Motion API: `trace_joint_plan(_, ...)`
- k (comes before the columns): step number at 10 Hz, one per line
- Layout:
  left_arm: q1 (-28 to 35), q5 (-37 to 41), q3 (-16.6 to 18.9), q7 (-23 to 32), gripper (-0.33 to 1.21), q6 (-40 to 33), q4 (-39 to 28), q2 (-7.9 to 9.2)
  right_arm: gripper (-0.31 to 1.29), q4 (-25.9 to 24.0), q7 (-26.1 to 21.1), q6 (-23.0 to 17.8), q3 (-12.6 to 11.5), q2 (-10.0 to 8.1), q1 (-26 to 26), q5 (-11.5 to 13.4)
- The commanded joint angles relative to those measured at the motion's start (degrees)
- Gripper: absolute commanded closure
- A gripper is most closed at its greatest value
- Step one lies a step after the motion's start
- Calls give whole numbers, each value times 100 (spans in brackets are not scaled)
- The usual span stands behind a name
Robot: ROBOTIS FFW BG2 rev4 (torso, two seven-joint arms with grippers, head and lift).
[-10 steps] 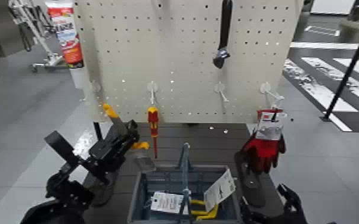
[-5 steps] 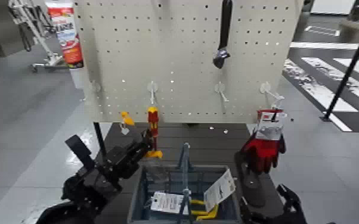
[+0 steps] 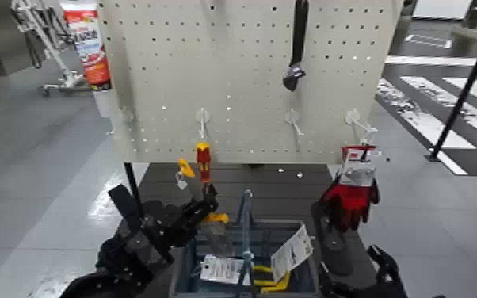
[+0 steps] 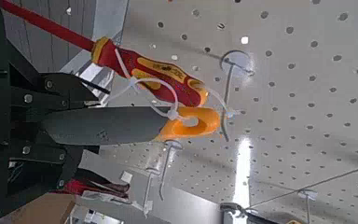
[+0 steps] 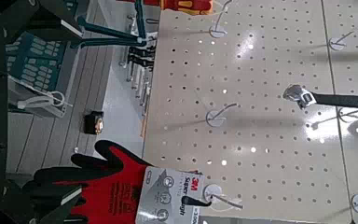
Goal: Put the yellow paint brush into the crate.
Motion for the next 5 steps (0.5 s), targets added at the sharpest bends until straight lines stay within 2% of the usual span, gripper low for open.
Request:
trace_joint_plan(1,-23,-18,-59,31,118,287,21,9,15,2,0,0,3,1,-6,0)
trace_joint_plan(5,-32,-79,-165,58,118,585,179,9,15,2,0,0,3,-8,-6,0)
